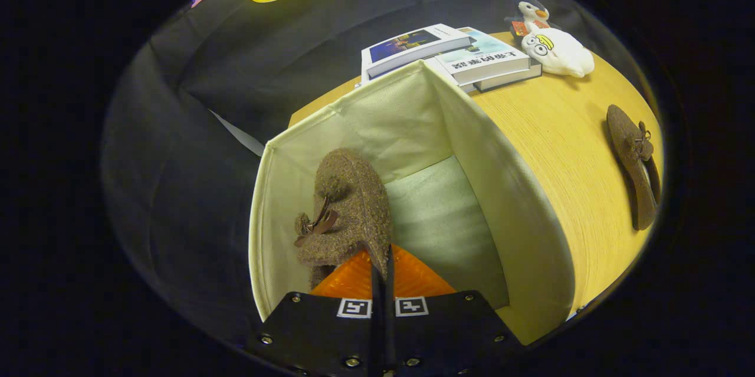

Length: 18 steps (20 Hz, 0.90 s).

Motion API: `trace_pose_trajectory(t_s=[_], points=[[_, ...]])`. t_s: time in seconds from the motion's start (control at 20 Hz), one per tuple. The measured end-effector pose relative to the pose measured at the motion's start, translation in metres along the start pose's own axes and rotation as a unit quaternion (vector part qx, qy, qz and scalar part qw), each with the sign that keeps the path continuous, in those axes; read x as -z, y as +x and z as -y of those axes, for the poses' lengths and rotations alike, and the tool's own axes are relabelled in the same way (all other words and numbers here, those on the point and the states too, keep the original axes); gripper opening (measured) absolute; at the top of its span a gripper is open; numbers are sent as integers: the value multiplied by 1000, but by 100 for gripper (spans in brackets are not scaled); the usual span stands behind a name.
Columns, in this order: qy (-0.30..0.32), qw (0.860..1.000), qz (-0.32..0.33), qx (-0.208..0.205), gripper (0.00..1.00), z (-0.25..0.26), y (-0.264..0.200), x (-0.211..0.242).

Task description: Open the storage box then place both shoes into the box .Put the left shoe in first, then the right shoe, with the right side of both shoes facing outward in a uniform manner.

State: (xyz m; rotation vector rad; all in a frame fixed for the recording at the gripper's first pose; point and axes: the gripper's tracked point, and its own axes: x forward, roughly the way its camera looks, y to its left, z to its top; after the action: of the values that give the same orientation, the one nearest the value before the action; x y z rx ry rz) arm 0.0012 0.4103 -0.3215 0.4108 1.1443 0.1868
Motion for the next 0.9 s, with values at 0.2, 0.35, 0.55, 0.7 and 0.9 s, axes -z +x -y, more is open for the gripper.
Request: trace_pose_trajectory(t_s=[0.2, 0.35, 0.55, 0.7, 0.9], points=[[-21, 1000, -15, 5, 5, -7, 10, 14], [-42, 998, -35, -11, 11, -13, 16, 25], [-79, 995, -33, -44, 56, -15, 3, 24], [-89, 992, -35, -79, 88, -24, -14, 23], [-136, 987, -6, -90, 100, -16, -40, 5]])
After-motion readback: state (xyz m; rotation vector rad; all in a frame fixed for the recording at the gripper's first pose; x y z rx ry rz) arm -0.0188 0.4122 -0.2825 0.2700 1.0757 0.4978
